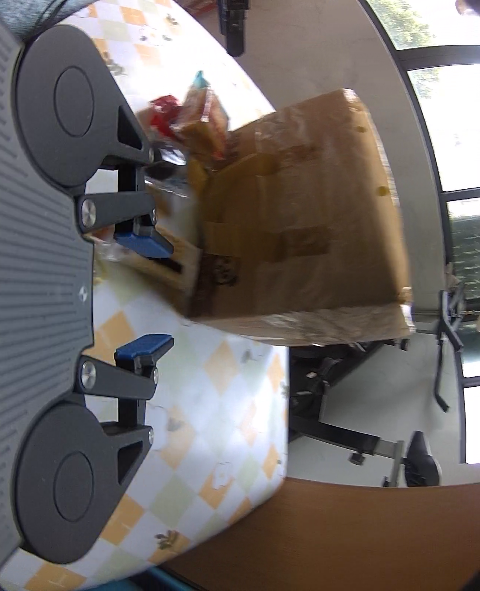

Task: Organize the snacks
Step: 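Grasp the blue-wrapped bread with the left tool while the right tool grasps the gold packet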

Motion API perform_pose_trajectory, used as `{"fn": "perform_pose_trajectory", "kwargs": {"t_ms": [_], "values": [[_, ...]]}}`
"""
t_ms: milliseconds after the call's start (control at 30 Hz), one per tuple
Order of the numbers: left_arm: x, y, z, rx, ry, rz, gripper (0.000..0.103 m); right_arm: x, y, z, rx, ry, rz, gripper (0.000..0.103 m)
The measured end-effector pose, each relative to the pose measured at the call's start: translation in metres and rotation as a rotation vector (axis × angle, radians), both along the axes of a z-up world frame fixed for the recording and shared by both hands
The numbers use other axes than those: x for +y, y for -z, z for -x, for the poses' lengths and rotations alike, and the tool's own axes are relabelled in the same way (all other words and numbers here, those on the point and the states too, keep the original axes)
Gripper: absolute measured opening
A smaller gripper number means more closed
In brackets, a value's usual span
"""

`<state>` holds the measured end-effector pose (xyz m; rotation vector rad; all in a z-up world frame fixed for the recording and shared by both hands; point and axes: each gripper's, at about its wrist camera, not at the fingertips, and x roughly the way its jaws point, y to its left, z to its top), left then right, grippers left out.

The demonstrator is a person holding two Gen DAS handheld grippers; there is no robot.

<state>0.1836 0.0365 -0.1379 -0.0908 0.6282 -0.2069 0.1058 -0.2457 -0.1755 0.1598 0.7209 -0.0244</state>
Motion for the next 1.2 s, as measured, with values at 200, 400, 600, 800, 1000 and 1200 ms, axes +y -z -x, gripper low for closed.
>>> {"fn": "perform_pose_trajectory", "kwargs": {"t_ms": [200,400,600,800,1000,1200], "values": [[0.0,0.008,0.006,0.018,0.016,-0.001,0.085,0.019,0.026,0.003,0.089,-0.128,0.064,0.063],[0.002,0.012,0.007,0.037,0.012,0.008,0.085,0.022,0.037,0.004,0.139,-0.215,0.111,0.074],[-0.002,0.015,0.005,0.046,0.016,0.017,0.085,0.023,0.049,0.001,0.184,-0.252,0.126,0.074],[0.0,0.017,0.005,0.052,0.01,0.02,0.085,0.023,0.049,0.005,0.162,-0.242,0.119,0.067],[-0.001,0.019,0.005,0.056,0.013,0.016,0.085,0.019,0.048,0.007,0.13,-0.212,0.082,0.055],[0.0,0.021,0.003,0.067,0.014,0.012,0.085,0.018,0.049,-0.001,0.102,-0.134,0.025,0.053]]}}
